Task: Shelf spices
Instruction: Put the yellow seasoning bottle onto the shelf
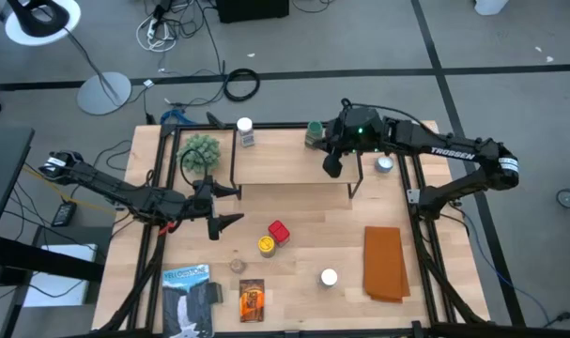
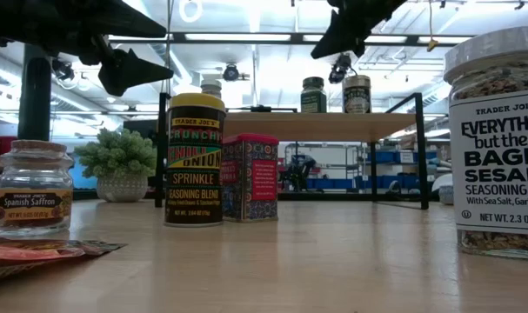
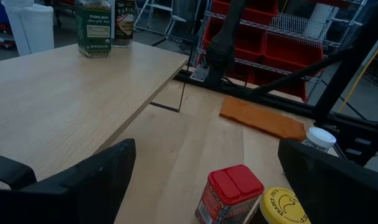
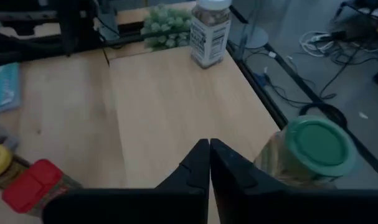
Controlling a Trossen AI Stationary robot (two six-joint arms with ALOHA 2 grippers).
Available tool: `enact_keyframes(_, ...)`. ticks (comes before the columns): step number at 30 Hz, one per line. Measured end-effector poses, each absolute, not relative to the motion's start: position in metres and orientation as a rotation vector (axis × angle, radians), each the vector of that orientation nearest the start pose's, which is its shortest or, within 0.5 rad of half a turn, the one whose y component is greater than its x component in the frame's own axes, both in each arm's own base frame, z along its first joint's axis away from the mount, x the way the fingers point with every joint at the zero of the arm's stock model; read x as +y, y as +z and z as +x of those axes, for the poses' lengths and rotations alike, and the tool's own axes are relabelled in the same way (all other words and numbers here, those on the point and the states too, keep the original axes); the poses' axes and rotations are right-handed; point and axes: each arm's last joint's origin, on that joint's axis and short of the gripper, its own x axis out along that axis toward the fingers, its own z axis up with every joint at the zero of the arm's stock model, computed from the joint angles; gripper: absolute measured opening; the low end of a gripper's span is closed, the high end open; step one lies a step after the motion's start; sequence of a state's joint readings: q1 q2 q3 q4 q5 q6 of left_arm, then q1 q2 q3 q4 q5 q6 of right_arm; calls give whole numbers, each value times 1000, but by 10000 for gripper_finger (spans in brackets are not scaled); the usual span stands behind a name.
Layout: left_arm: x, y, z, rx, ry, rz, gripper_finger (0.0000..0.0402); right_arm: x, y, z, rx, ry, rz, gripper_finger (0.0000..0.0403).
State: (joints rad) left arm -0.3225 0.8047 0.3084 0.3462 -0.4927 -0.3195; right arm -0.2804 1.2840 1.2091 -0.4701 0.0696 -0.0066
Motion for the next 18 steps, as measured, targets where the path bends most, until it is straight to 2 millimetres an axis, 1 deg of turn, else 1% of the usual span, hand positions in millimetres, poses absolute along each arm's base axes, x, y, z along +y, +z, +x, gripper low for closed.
enact_keyframes(4,-42,216,169,109,190,-259,399,-74,338,274,599,-370,35,5)
enact_keyframes(11,-42,216,169,110,190,-258,399,-80,324,285,656,-487,4,3)
enact_keyframes(14,-42,216,169,109,190,-259,399,-83,319,288,673,-511,0,2)
enact_keyframes(18,-42,216,169,109,190,-259,399,-85,318,286,683,-572,-3,2)
